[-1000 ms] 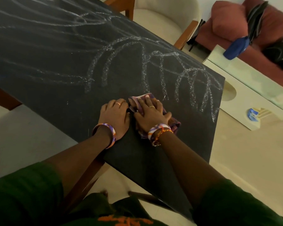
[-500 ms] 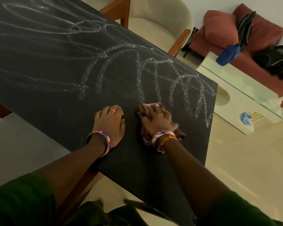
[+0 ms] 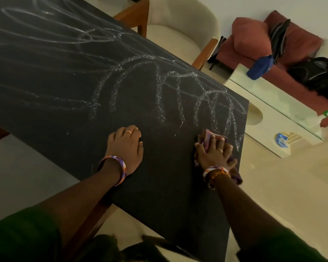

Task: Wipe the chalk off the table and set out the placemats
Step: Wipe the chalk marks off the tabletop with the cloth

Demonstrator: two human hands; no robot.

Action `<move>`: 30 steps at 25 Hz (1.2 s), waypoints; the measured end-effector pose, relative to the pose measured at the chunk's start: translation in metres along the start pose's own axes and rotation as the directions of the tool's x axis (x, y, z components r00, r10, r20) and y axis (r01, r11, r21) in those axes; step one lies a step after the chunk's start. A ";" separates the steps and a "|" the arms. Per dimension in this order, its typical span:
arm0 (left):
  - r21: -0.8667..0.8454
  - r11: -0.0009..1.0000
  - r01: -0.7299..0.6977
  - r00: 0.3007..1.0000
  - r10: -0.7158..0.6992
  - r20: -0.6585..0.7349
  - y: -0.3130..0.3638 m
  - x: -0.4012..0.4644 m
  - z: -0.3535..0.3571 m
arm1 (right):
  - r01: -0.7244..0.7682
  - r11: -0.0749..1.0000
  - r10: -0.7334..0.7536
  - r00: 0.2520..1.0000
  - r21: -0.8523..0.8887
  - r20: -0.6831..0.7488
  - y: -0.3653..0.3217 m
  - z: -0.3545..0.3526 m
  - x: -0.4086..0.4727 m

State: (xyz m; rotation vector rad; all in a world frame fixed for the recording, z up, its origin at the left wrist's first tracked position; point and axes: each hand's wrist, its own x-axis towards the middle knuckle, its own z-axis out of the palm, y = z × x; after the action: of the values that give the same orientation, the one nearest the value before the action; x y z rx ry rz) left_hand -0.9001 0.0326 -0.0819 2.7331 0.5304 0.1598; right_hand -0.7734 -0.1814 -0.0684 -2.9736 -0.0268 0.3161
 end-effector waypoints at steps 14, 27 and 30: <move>0.008 1.000 0.008 1.000 -0.008 -0.017 0.001 -0.001 0.000 | -0.052 0.997 0.053 0.998 0.050 -0.027 0.052 -0.010 0.006; -0.004 1.000 0.026 0.999 -0.026 -0.019 0.002 -0.005 -0.001 | 0.207 0.978 -0.206 0.976 0.021 -0.065 0.023 0.000 0.027; -0.022 0.999 0.041 0.999 -0.042 -0.022 0.000 -0.003 0.000 | -0.014 0.996 0.017 0.999 0.093 -0.037 0.053 -0.013 0.042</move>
State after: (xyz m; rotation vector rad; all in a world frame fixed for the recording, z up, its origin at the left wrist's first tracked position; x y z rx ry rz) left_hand -0.9035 0.0317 -0.0818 2.6999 0.5880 0.1854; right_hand -0.7295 -0.2340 -0.0726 -2.8884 0.0152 0.2551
